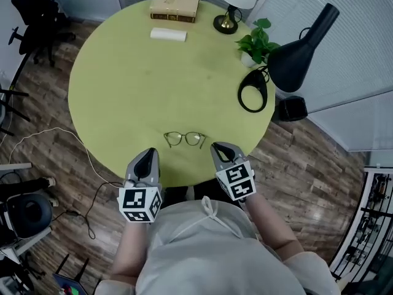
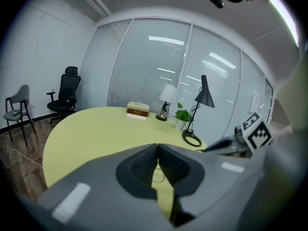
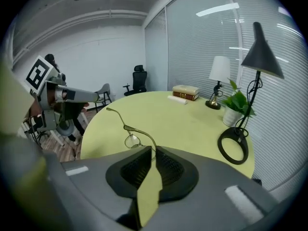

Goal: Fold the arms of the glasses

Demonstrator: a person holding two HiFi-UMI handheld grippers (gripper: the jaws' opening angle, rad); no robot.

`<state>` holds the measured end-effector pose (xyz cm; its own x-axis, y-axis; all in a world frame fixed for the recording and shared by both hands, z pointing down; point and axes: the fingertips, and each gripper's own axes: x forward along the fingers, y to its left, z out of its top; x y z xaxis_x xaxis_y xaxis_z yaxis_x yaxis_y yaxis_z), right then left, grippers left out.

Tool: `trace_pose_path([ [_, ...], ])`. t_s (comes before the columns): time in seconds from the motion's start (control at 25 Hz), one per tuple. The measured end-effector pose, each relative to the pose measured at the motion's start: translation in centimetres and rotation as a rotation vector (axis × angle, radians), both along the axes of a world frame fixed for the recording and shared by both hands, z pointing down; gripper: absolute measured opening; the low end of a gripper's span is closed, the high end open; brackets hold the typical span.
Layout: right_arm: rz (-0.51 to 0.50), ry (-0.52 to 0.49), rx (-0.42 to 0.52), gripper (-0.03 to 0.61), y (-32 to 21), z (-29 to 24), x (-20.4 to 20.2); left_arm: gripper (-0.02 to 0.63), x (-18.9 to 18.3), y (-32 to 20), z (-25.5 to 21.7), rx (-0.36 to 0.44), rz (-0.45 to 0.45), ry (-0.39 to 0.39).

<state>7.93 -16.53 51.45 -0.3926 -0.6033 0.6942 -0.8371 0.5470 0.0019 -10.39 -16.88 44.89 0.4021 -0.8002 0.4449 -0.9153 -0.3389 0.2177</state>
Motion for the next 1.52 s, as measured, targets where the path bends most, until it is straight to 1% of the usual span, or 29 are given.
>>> trace_pose_path([
  [0.04,-0.030,0.011,-0.013,0.059,-0.3,0.7,-0.1,0.006,0.0,-0.3,0.5,-0.005,-0.004,-0.002],
  [0.08,-0.056,0.024,-0.026,0.092,-0.6,1.4,-0.2,0.006,0.1,-0.6,0.9,-0.011,-0.007,-0.002],
  [0.16,-0.097,0.051,-0.043,0.101,-1.2,2.4,-0.3,0.006,0.2,-1.2,1.7,-0.023,-0.008,0.000],
  [0.32,-0.185,0.078,-0.055,0.117,-2.3,3.7,-0.9,0.006,0.2,-1.8,3.8,-0.065,-0.018,-0.014],
  [0.52,-0.343,0.141,-0.058,0.120,-3.1,4.8,-2.0,0.006,0.2,-2.3,5.8,-0.111,-0.027,-0.035],
  [0.6,-0.387,0.176,-0.043,0.107,-3.4,5.0,-2.2,0.006,0.3,-2.6,6.4,-0.121,-0.025,-0.037],
  [0.68,-0.418,0.207,-0.026,0.079,-3.7,5.1,-2.4,0.006,0.2,-2.7,6.8,-0.128,-0.026,-0.041],
  [0.76,-0.442,0.229,-0.016,0.036,-4.0,5.2,-2.5,0.006,0.1,-2.9,7.2,-0.136,-0.033,-0.041],
  [0.88,-0.465,0.259,0.002,0.018,-4.2,5.3,-2.4,0.006,0.0,-3.2,7.5,-0.144,-0.036,-0.041],
  [1.04,-0.491,0.278,0.017,0.017,-4.3,5.3,-2.7,0.006,0.0,-3.6,7.7,-0.149,-0.035,-0.038],
  [1.28,-0.523,0.295,0.017,0.015,-4.6,5.2,-2.7,0.006,0.8,-4.7,8.3,-0.158,-0.034,-0.013],
  [1.52,-0.524,0.290,0.021,0.015,-4.6,5.0,-2.8,0.006,1.6,-5.3,8.9,-0.166,-0.009,-0.015],
])
